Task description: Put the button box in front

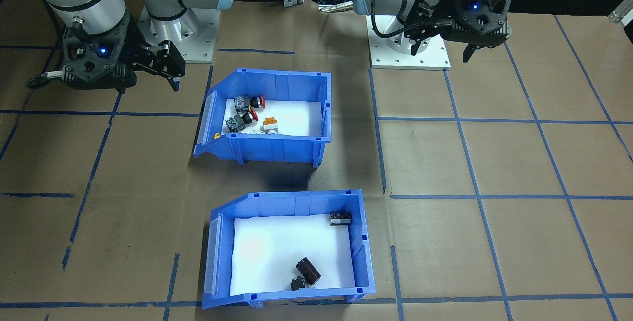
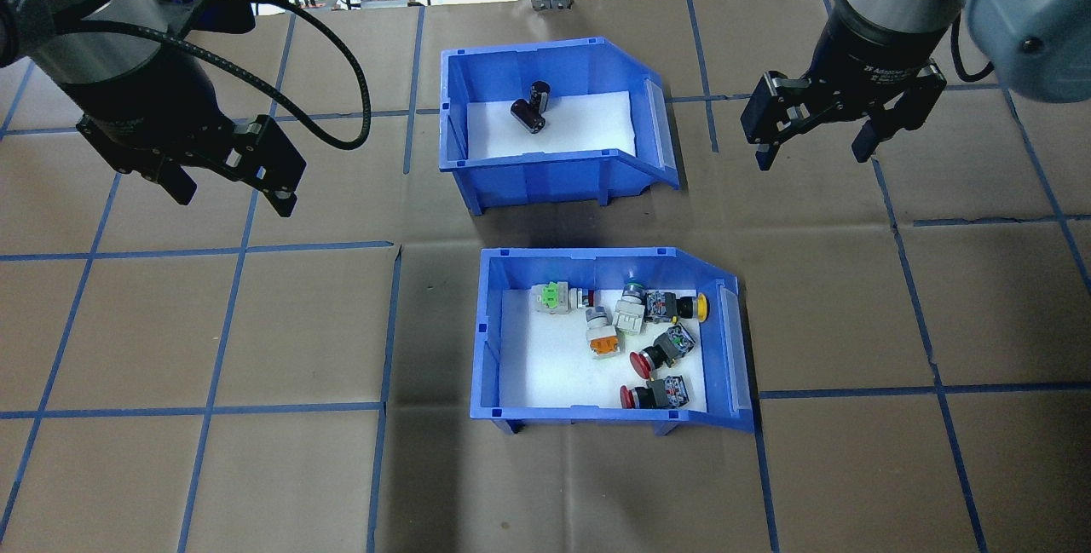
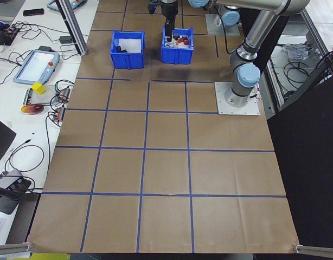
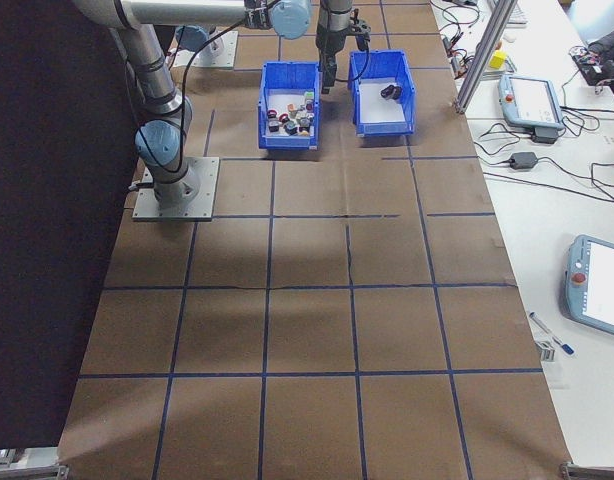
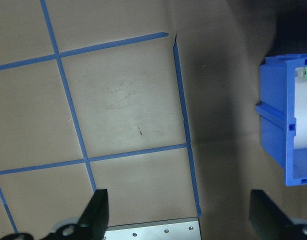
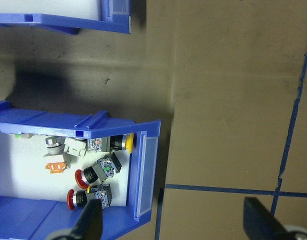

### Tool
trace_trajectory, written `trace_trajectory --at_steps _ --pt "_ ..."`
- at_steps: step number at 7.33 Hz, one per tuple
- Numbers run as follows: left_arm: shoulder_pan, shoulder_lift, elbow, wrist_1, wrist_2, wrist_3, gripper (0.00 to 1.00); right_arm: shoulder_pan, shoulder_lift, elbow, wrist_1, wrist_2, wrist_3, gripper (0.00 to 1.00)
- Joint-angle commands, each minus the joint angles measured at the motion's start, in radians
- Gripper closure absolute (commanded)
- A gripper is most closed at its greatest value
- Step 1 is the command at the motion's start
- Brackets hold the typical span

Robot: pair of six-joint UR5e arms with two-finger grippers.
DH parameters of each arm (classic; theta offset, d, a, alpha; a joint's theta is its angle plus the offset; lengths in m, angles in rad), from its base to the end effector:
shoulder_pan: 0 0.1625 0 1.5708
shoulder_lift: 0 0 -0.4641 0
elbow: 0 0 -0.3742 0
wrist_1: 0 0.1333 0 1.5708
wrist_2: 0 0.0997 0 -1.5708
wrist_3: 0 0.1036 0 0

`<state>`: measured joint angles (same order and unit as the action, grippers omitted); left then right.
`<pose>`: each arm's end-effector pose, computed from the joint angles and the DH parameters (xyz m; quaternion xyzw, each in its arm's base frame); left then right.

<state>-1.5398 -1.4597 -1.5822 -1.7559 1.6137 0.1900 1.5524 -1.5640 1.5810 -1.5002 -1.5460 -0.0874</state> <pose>-0.1160 -0.4152 0.5493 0.0802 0.9956 0.0448 0.0166 0.1272 -0.4700 0.5083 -0.0339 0.9984 0.0431 0.0147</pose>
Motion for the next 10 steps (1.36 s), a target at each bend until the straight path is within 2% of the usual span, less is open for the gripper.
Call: trace_trajectory --at_steps 1,6,7,9,10 --pt "0.0 0.002 -0.006 0.001 0.006 -0.001 0.0 -0.002 0.001 0.004 0.0 0.001 0.0 0.0" --pt "0.0 0.012 -0.018 0.0 0.009 -0.003 0.0 -0.002 0.002 -0.006 -0.003 0.0 -0.006 0.0" --pt "0.0 0.009 -0.018 0.004 0.0 -0.004 0.0 -0.002 0.015 -0.019 -0.003 0.001 -0.074 0.0" --pt "0.001 -0.008 -0.004 0.019 0.003 -0.006 0.0 0.001 0.103 -0.154 0.024 0.0 -0.109 0.0" --pt "0.007 -0.011 0.001 0.033 -0.029 -0.044 0.0 0.008 0.149 -0.201 0.032 0.0 -0.121 0.0"
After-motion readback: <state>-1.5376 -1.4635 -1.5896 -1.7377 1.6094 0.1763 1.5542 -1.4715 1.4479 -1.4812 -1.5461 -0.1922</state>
